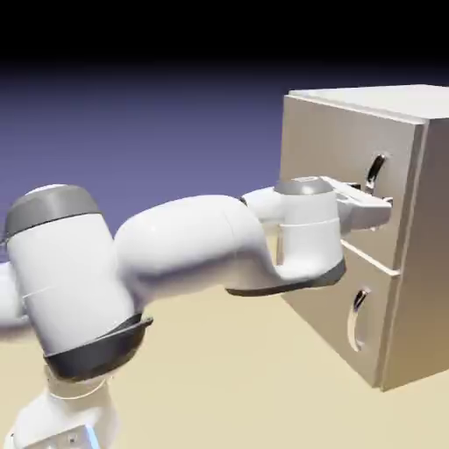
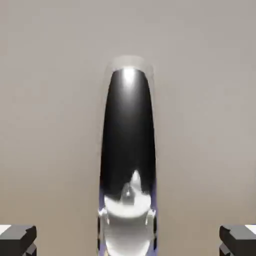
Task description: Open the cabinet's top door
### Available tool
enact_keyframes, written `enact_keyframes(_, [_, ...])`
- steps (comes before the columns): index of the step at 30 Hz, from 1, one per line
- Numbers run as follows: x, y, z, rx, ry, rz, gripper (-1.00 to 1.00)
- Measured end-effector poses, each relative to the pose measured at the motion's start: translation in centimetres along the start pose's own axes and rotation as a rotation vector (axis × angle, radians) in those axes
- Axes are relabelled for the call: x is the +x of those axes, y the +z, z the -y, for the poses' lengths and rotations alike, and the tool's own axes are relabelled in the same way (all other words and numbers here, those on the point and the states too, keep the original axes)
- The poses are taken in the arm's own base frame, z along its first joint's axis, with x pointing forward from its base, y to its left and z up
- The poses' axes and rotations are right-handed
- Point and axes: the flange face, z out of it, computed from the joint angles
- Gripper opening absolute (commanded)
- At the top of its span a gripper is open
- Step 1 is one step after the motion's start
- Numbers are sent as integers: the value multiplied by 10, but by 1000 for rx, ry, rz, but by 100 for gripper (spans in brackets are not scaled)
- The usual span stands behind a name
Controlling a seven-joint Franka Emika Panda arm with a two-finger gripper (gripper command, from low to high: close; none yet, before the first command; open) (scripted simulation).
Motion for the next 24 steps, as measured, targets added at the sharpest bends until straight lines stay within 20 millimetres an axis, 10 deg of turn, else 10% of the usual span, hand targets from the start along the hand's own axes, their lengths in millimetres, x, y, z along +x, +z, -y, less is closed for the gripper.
enact_keyframes(24, [-61,-144,61,-276,-1,-275,-100])
